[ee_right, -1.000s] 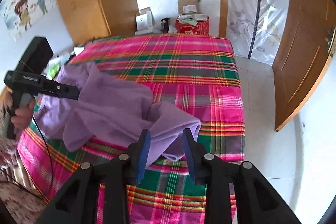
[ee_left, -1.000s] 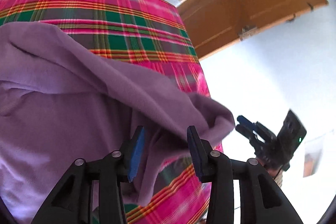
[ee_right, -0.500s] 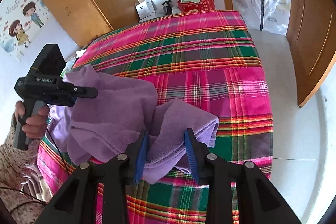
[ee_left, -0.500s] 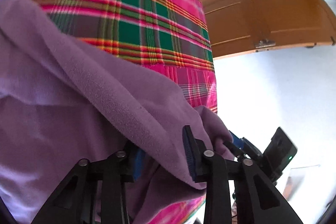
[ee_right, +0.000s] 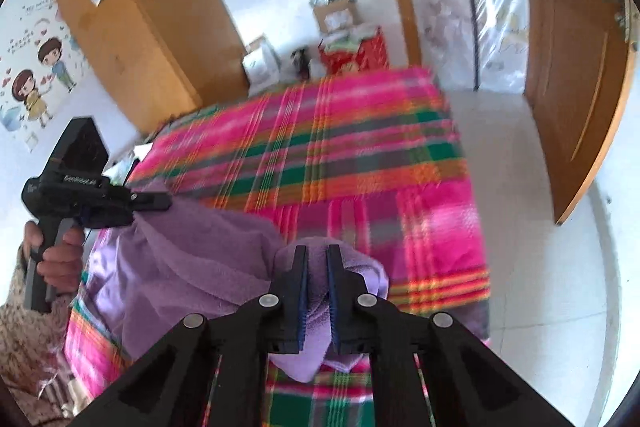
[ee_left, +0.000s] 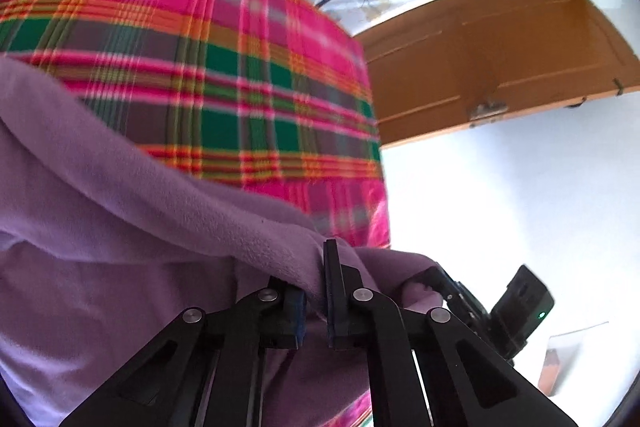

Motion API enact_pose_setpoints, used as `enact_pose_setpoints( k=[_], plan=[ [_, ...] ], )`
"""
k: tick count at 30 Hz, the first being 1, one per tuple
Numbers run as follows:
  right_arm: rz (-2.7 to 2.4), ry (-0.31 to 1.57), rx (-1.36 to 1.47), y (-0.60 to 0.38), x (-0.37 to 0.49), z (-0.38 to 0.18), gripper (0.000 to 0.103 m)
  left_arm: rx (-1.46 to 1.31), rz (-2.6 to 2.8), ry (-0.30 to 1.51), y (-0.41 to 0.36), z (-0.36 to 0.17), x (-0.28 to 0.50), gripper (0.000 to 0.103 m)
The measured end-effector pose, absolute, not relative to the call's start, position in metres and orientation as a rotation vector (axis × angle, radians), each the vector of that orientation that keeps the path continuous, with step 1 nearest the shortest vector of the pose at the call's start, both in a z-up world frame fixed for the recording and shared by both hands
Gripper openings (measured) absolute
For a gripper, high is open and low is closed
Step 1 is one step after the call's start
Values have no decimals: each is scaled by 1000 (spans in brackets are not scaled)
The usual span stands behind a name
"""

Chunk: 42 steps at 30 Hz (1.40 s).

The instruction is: Fold clothes

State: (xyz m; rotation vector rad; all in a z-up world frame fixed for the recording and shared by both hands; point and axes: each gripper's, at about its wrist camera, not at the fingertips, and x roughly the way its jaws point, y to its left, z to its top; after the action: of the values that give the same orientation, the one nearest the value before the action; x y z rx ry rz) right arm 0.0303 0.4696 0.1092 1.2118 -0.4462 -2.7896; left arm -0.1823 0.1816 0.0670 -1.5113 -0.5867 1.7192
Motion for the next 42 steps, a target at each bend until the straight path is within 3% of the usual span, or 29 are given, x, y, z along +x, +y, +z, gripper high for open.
enact_pose_setpoints(
  k=[11, 17, 21, 26, 32, 42],
  plan=[
    [-2895, -583, 1099, 478, 5, 95, 10, -1472, 1875, -628, 188, 62, -218, 7],
    [-2903, -601, 1131, 478, 8, 89, 18, -1545, 1863, -620, 197, 34, -228, 7],
    [-2936, -643, 1071, 479, 24, 93, 31, -1550, 1864, -637, 197, 27, -234, 7],
    [-2949, -751, 995, 478, 48, 96, 31, -1574, 1867, -638, 197, 21, -236, 8],
    [-2874, -808, 1014, 468, 63, 88, 33, -1541, 1870, -602, 191, 32, -219, 29],
    [-2808, -793, 1047, 450, 46, 81, 33, -1461, 1819, -564, 187, 55, -165, 30]
  ],
)
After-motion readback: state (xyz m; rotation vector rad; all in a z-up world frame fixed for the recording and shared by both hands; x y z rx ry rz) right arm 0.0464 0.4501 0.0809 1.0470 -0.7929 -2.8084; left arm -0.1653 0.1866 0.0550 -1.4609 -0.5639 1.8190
